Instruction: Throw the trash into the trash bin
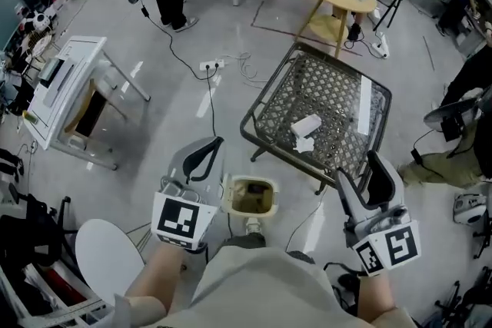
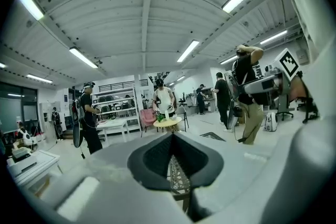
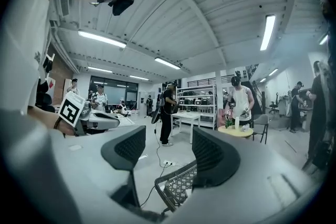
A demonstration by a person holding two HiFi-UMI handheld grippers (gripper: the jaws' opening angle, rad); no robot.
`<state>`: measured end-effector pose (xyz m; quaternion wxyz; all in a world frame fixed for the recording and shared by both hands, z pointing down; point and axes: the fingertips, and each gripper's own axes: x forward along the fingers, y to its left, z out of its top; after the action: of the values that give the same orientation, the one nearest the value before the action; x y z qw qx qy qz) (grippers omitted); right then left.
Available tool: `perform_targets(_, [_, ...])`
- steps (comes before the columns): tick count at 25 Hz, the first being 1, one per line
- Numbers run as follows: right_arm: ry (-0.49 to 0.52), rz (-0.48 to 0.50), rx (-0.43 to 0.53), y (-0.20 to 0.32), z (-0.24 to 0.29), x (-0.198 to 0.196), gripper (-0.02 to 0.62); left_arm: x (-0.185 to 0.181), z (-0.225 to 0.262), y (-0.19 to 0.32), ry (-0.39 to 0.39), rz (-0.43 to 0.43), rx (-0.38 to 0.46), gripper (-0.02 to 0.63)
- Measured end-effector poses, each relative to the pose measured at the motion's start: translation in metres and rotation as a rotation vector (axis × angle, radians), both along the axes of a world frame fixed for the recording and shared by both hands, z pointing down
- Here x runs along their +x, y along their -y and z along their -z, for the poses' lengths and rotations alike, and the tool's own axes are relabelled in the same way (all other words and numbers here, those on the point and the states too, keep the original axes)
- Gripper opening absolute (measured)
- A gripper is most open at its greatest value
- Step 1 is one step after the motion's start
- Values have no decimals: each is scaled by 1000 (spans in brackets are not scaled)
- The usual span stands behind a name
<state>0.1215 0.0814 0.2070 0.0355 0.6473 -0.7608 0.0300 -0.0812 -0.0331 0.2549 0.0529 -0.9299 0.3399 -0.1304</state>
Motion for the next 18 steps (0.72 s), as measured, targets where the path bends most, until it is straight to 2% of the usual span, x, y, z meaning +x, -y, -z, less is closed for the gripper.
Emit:
perform_targets(5, [5,-16,-16,28,-8,0,284,6,-8,27,20,-42,3,2])
perform_targets(11, [7,-20,-56,46,-19,6,285,14,-19,40,-9,-29,-65,2])
perform_targets(18, [22,10,-110,67,-41,23,288,22,-35,54,51,-17,-72,2])
